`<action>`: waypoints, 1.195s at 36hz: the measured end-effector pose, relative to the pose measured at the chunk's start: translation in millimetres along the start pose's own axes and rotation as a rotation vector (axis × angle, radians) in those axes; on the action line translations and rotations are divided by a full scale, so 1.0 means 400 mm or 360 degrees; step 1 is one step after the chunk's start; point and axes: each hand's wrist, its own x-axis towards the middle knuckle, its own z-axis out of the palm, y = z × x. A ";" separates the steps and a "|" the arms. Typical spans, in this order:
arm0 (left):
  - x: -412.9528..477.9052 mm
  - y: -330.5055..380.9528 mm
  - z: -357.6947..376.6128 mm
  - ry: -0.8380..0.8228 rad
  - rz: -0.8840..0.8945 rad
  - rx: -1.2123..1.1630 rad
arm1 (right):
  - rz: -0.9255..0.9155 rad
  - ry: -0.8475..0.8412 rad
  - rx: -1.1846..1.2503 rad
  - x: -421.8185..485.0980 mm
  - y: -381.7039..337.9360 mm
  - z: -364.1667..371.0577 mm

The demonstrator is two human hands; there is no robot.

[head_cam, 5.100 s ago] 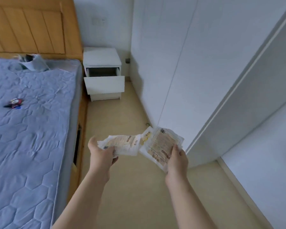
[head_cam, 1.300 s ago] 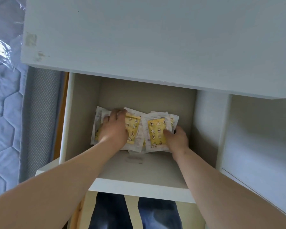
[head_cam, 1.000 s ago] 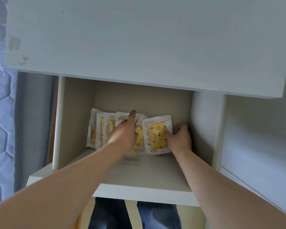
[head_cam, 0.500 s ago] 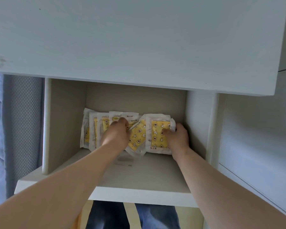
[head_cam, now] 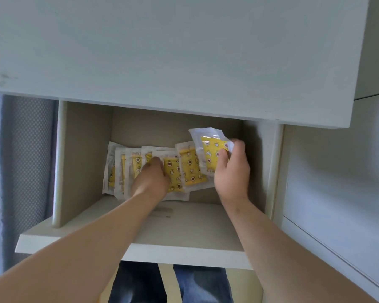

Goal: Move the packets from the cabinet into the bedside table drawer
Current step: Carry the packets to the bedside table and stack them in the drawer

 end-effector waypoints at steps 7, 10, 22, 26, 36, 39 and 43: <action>0.014 0.049 0.017 -0.0123 0.0113 -0.0374 | 0.0264 -0.0232 -0.0079 0.018 0.015 0.020; 0.033 0.046 0.021 -0.0049 0.0043 -0.0489 | 0.0248 -0.0178 -0.0031 0.014 0.020 0.015; 0.038 0.007 -0.019 -0.0046 0.0074 0.0012 | 0.0676 -0.0589 0.0563 -0.005 0.039 0.034; 0.027 0.014 -0.029 0.0141 0.0129 0.0318 | 0.0736 -0.0544 0.0028 -0.014 0.058 0.056; 0.058 -0.015 -0.045 0.0154 0.0552 0.0612 | 0.0614 -0.0645 -0.0186 -0.017 0.044 0.068; 0.065 -0.024 -0.067 0.0096 0.0589 0.0556 | 0.0602 -0.0685 -0.0082 -0.023 0.028 0.097; 0.065 -0.040 -0.087 0.0000 0.0671 0.0549 | 0.0670 -0.0739 0.0260 -0.030 0.006 0.121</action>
